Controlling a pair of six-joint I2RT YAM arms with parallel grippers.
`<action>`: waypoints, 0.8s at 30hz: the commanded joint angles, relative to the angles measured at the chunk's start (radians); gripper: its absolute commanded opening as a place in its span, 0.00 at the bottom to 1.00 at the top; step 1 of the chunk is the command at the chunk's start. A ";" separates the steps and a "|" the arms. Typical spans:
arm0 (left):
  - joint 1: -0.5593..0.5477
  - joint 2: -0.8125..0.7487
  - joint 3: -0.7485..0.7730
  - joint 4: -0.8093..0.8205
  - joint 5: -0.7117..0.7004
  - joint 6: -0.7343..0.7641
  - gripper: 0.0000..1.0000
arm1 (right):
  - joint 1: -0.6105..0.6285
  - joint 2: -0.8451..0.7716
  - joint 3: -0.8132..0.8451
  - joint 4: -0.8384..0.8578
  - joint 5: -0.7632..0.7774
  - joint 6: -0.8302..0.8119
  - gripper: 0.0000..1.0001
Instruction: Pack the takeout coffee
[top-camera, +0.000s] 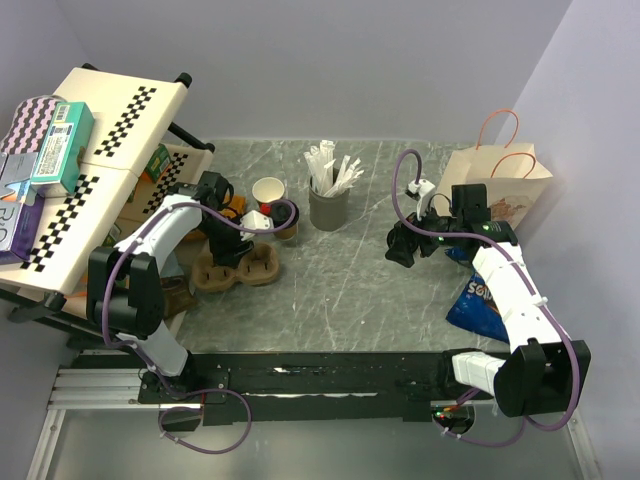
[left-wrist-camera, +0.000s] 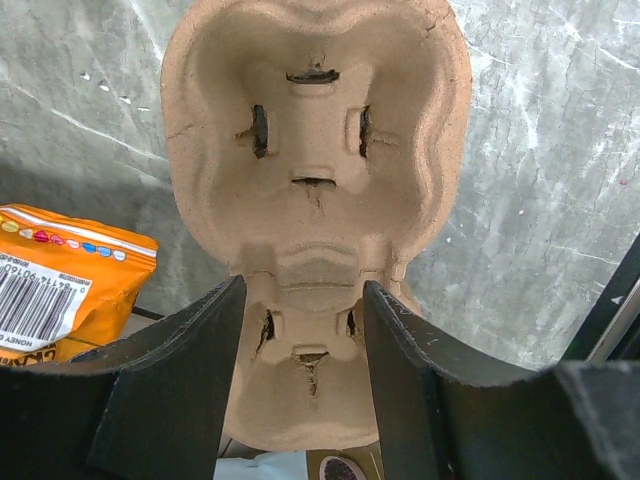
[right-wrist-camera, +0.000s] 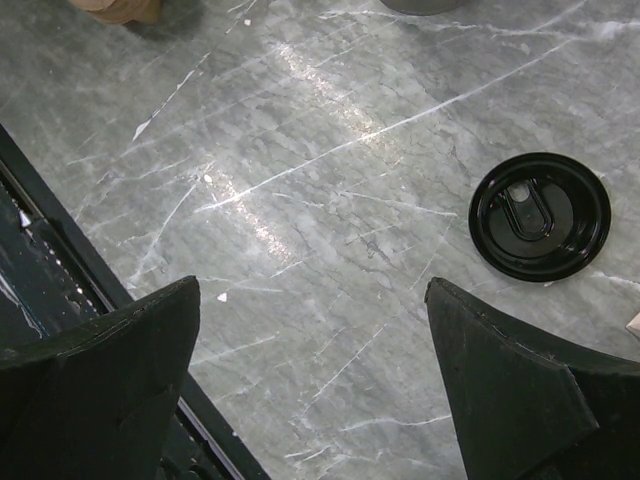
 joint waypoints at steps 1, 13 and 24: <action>-0.001 -0.008 -0.003 0.001 0.009 0.022 0.56 | -0.001 -0.014 -0.001 0.025 -0.009 -0.001 1.00; -0.003 -0.021 -0.036 0.045 -0.013 0.004 0.57 | -0.004 0.003 0.005 0.033 -0.012 0.004 1.00; -0.007 -0.051 -0.071 0.093 -0.013 -0.005 0.59 | -0.003 0.017 0.010 0.034 -0.012 0.005 1.00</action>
